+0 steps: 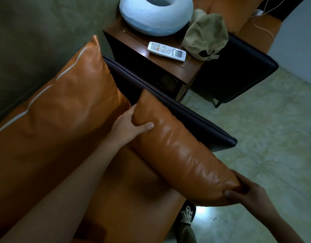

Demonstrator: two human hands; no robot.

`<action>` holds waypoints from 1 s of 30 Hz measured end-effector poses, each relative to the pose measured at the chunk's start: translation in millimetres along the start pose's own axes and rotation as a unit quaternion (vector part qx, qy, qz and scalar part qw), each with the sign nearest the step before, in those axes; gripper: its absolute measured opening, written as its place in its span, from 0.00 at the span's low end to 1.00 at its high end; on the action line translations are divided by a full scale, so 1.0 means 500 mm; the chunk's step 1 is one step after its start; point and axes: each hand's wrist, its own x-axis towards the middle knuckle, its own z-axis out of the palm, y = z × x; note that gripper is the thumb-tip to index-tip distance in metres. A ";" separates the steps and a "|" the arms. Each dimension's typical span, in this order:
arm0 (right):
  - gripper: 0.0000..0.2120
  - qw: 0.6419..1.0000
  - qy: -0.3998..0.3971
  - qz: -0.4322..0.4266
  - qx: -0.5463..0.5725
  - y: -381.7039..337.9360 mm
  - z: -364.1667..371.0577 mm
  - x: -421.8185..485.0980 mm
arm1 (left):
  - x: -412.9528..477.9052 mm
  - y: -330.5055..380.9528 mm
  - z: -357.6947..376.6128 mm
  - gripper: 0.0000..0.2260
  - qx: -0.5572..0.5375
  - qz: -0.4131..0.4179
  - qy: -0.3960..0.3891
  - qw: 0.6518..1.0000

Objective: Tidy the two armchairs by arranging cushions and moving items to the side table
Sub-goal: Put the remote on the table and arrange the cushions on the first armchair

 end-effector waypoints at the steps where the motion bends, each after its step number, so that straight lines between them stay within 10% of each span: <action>1: 0.40 1.000 -0.002 -0.003 -0.007 -0.001 -0.009 0.015 | -0.007 -0.023 0.007 0.42 -0.014 -0.018 0.002 1.000; 22: 0.30 0.995 0.066 -0.047 -0.063 -0.041 0.019 0.174 | 0.081 -0.067 0.075 0.45 0.055 -0.168 0.047 0.983; 30: 0.32 0.983 0.173 -0.054 -0.018 -0.052 0.096 0.114 | -0.003 -0.076 0.107 0.40 0.047 -0.031 0.068 0.996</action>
